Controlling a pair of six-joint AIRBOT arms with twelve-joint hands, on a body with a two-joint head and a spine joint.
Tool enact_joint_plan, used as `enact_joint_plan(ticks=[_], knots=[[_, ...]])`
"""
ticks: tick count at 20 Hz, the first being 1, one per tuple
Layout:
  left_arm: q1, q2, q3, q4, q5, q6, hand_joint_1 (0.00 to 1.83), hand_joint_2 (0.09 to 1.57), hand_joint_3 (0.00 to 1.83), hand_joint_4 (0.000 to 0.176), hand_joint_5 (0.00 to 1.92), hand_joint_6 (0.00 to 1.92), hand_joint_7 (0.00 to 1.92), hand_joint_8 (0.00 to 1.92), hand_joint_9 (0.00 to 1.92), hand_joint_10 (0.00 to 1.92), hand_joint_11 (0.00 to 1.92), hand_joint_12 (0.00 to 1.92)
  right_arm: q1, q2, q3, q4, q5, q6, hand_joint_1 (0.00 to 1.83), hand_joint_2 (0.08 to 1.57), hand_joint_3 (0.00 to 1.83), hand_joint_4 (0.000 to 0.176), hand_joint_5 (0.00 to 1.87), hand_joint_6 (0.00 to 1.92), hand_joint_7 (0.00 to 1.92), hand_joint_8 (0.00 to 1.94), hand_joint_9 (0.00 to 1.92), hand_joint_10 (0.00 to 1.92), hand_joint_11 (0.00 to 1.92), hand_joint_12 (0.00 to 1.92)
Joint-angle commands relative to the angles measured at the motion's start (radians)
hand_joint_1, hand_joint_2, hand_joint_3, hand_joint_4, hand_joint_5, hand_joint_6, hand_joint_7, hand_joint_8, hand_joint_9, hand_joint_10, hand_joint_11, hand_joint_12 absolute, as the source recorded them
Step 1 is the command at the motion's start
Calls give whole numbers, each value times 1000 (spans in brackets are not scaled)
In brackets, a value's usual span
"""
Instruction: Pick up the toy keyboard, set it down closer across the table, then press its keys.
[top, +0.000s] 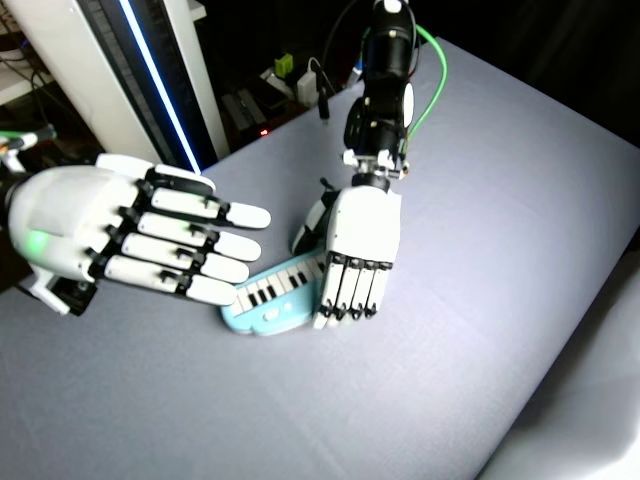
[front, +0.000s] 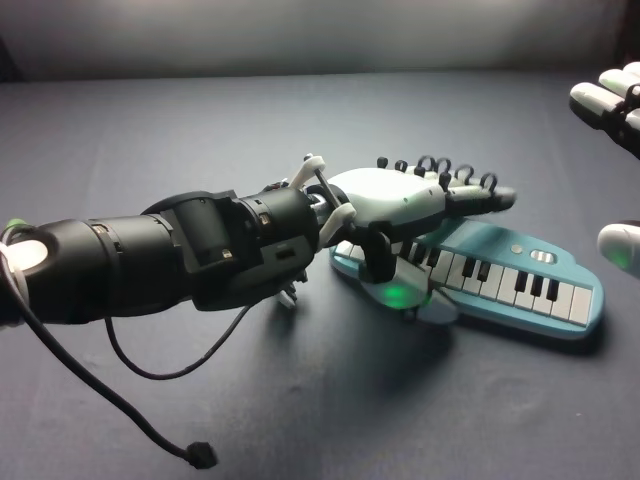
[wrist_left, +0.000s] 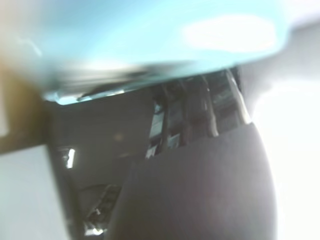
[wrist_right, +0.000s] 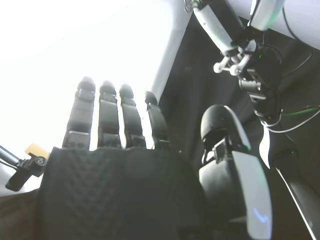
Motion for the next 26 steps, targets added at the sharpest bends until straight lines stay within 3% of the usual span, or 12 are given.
enact_joint_plan(ticks=[1, 5, 6, 8, 10, 16, 17, 18, 19, 24, 25, 26], knots=[[-3, 1, 2, -14, -116, -11, 681, 1004, 0, 173, 0, 0, 0, 0, 0, 0, 0, 0, 13, 8, 1, -3, 137, 7, 18, 1364, 1, 58, 0, 0, 0, 0, 0, 0, 6, 3], [-8, 71, -47, -14, -157, -3, 517, 928, 0, 176, 0, 0, 0, 0, 0, 0, 0, 0, 13, 8, -3, -9, 137, 11, 96, 1357, 0, 51, 0, 0, 0, 0, 0, 0, 0, 0], [-4, 93, -57, -27, -162, 11, 574, 966, 4, 176, 0, 0, 0, 0, 0, 0, 0, 0, 12, 8, -3, -9, 135, 11, 105, 1341, 0, 70, 0, 0, 0, 0, 0, 0, 0, 0], [14, 147, -81, -79, -175, 52, 723, 1087, 15, 127, 0, 0, 0, 0, 0, 0, 0, 0, 12, 8, -1, -12, 106, 11, 83, 1331, 0, 110, 0, 0, 0, 0, 0, 0, 0, 0], [31, 215, -123, -143, -199, 123, 777, 1138, 18, 107, 0, 0, 0, 0, 0, 0, 0, 0, 17, 5, 5, -21, 62, 11, 89, 1342, 0, 87, 0, 0, 0, 0, 0, 0, 0, 0], [94, 447, -259, -368, -366, 300, 778, 1143, 14, 106, 0, 0, 0, 0, 0, 0, 0, 0, 96, -63, 65, -74, -193, -5, 92, 1341, 0, 86, 0, 0, 0, 0, 0, 0, 0, 0], [108, 476, -280, -400, -402, 327, 733, 1194, 30, 89, 0, 0, 0, 0, 0, 0, 0, 0, 115, -82, 81, -83, -247, -13, 126, 1362, 5, 37, 0, 0, 0, 0, 0, 0, 0, 0], [121, 495, -295, -425, -436, 338, 724, 1240, 16, 69, 0, 0, 0, 0, 0, 0, 0, 0, 130, -97, 91, -85, -287, -30, 137, 1384, 14, 36, 0, 0, 0, 0, 0, 0, 0, 0], [139, 516, -310, -453, -487, 342, 727, 1261, 18, 41, 0, 0, 0, 0, 0, 0, 0, 0, 152, -118, 103, -85, -343, -65, 131, 1413, 19, 10, 7, 2, 0, 0, 0, 0, 0, 0], [194, 588, -384, -504, -649, 370, 786, 1272, 13, 30, 0, 0, 0, 0, 0, 0, 0, 0, 206, -182, 133, -42, -515, -243, 141, 1406, 3, 23, 190, 27, 0, 0, 0, 0, 0, 0], [199, 593, -390, -506, -668, 371, 782, 1275, 13, 37, 0, 0, 0, 0, 0, 0, 0, 0, 207, -184, 131, -28, -523, -270, 183, 1395, 0, 0, 267, 42, 0, 0, 0, 0, 0, 0], [202, 596, -396, -506, -683, 372, 784, 1286, 17, 24, 0, 0, 0, 0, 0, 0, 0, 0, 206, -184, 131, -23, -525, -271, 141, 1398, 0, 0, 435, 46, 0, 0, 0, 0, 0, 0]])
